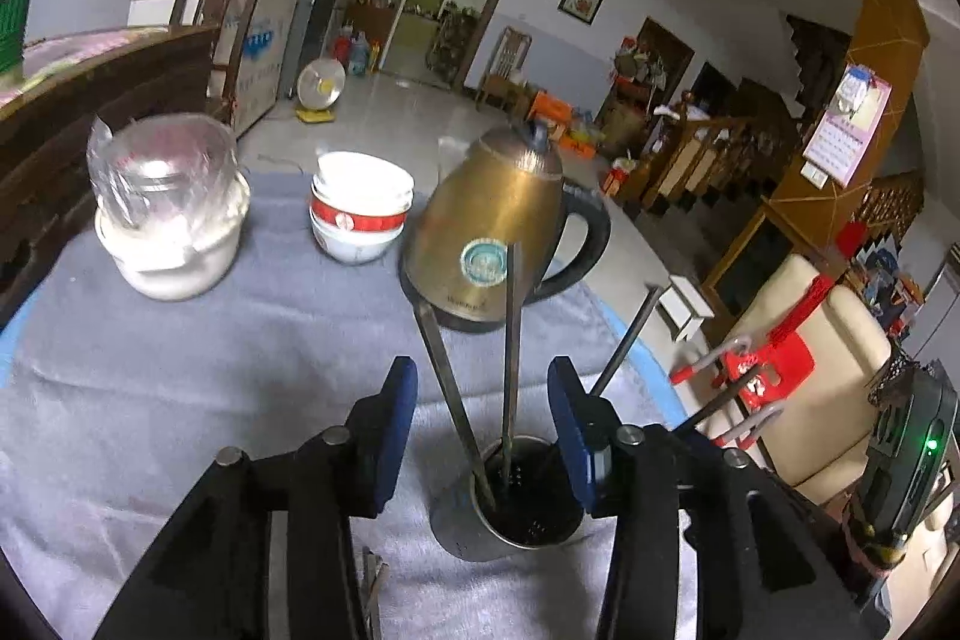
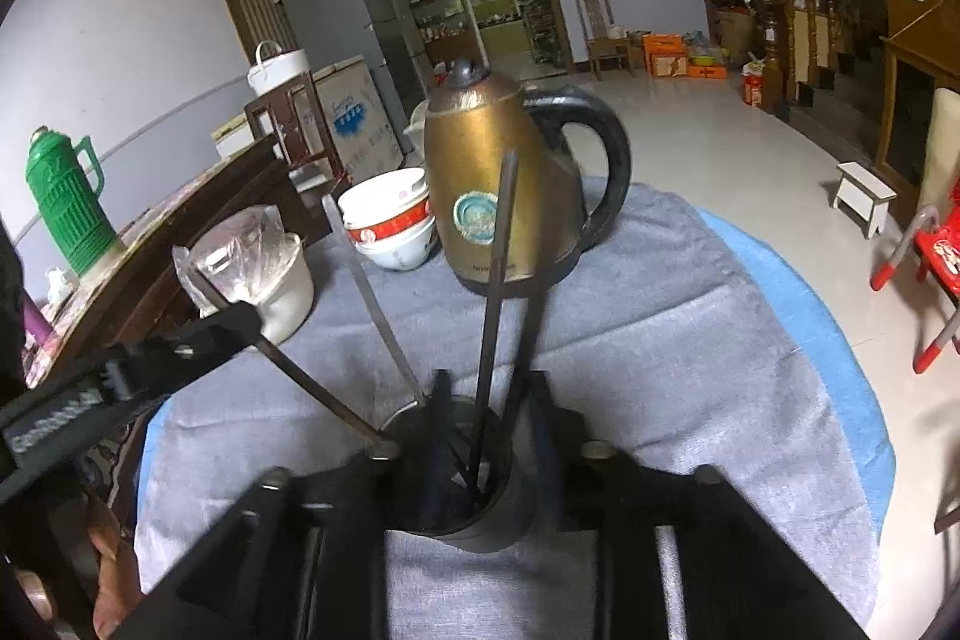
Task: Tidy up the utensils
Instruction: 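Open both tools and lift them away from the grey cup, then move both tools down over the remaining chopsticks on the cloth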
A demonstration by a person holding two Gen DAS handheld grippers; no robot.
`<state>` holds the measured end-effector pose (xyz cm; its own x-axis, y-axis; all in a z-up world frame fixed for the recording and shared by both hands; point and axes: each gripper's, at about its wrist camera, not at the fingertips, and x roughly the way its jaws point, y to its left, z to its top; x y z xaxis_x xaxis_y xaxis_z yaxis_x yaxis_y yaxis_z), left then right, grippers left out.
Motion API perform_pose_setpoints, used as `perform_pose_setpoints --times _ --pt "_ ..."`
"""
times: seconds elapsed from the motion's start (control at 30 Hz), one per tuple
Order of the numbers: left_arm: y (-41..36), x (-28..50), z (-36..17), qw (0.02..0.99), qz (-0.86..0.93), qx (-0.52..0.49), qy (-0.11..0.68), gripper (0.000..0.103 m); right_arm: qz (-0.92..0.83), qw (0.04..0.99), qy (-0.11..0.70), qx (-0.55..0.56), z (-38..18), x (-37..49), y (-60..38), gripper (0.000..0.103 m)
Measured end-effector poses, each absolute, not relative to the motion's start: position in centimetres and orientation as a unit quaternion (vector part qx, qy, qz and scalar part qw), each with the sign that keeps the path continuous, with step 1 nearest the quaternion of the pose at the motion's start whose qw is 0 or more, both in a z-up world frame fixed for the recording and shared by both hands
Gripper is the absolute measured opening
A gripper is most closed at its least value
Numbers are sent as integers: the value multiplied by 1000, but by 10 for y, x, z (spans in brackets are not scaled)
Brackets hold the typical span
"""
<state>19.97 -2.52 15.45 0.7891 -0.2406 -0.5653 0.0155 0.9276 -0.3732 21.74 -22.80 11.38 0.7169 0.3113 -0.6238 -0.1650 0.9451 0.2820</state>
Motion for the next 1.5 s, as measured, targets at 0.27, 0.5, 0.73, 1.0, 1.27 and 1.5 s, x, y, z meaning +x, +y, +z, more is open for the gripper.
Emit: perform_pose_setpoints --times 0.27,0.5,0.73,1.0,1.27,1.5 --pt "7 149 187 942 -53 -190 270 65 99 937 307 136 147 176 -258 58" --pt "34 100 165 942 -24 -168 289 78 122 921 340 148 127 126 -260 60" --pt "58 70 80 905 20 -151 397 78 168 873 443 115 56 97 -226 60" --pt "67 48 15 863 41 -154 479 78 200 831 510 99 4 76 -192 60" --pt "33 49 13 861 -12 -103 499 78 221 813 531 92 -2 87 -169 43" --pt "12 54 1 845 -48 -66 529 50 235 808 533 85 5 107 -146 40"
